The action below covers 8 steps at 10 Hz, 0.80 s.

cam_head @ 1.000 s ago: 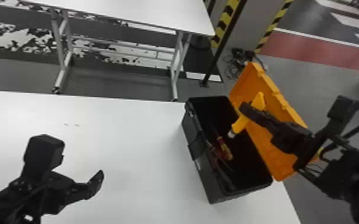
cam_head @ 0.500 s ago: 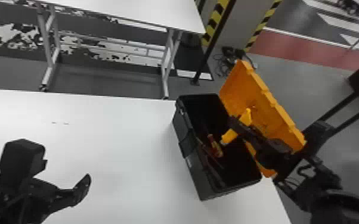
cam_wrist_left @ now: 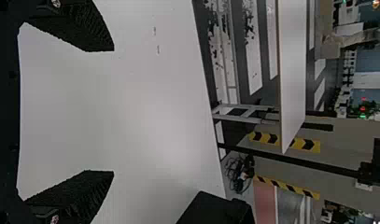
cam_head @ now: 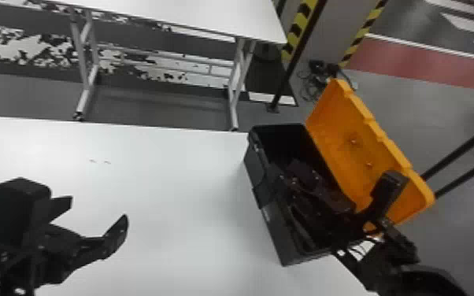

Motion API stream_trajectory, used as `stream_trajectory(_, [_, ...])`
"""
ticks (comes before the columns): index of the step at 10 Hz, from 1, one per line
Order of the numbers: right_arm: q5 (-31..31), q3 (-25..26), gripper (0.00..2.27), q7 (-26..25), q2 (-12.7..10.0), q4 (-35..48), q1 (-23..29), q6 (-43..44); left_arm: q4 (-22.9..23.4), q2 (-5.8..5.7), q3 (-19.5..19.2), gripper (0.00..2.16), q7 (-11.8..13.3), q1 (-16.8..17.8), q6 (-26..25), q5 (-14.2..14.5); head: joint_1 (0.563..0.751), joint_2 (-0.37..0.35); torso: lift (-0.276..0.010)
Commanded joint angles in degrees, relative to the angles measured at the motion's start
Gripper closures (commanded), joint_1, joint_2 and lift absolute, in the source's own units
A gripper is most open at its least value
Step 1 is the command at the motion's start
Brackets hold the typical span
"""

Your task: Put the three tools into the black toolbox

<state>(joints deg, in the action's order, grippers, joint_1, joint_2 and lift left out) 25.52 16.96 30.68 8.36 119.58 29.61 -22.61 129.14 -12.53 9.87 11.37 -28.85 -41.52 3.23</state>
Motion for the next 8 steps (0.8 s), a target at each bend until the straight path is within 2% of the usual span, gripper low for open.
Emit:
stream_trajectory(1, [-2.22,-5.62,0.06,-2.03,-1.77,0.48,0.27,-0.03,-3.89,0.31,-1.96,0.06,0.59,-0.42,11.32,0.11,0.695,-0.21,-0.051])
stream_trajectory(2, [-4.68,-8.61,0.06,-4.31,-2.92,0.3,0.36,0.32,-6.27,0.31,-3.45,0.06,-0.47,-0.86,18.88,0.11,0.695,-0.152,-0.051])
stream_trajectory(3, [-6.88,-10.46,0.06,-6.33,-3.79,-0.05,0.98,2.61,-8.11,0.31,-4.95,0.06,-3.1,-0.94,22.75,0.11,0.695,-0.12,-0.051])
stream_trajectory(4, [-7.76,-11.07,0.06,-8.35,-4.06,0.3,2.47,6.3,-9.26,0.22,-6.71,0.06,-4.33,-1.74,27.85,0.28,0.695,-0.06,-0.051])
stream_trajectory(6, [-9.52,-10.63,0.05,-13.28,-4.32,1.18,5.81,15.61,-12.95,-0.22,-10.57,0.06,-5.13,-4.64,47.01,2.66,0.695,0.001,-0.051])
stream_trajectory(7, [-9.87,-10.37,0.05,-15.12,-4.94,0.48,7.66,22.12,-13.39,-0.39,-11.8,0.06,-4.86,-6.22,51.23,3.54,0.695,0.005,-0.051])
stream_trajectory(8, [-9.96,-10.37,0.05,-15.82,-5.38,-0.14,10.03,28.8,-13.39,-1.18,-12.07,0.06,-4.77,-9.12,58.26,4.41,0.695,0.004,-0.051])
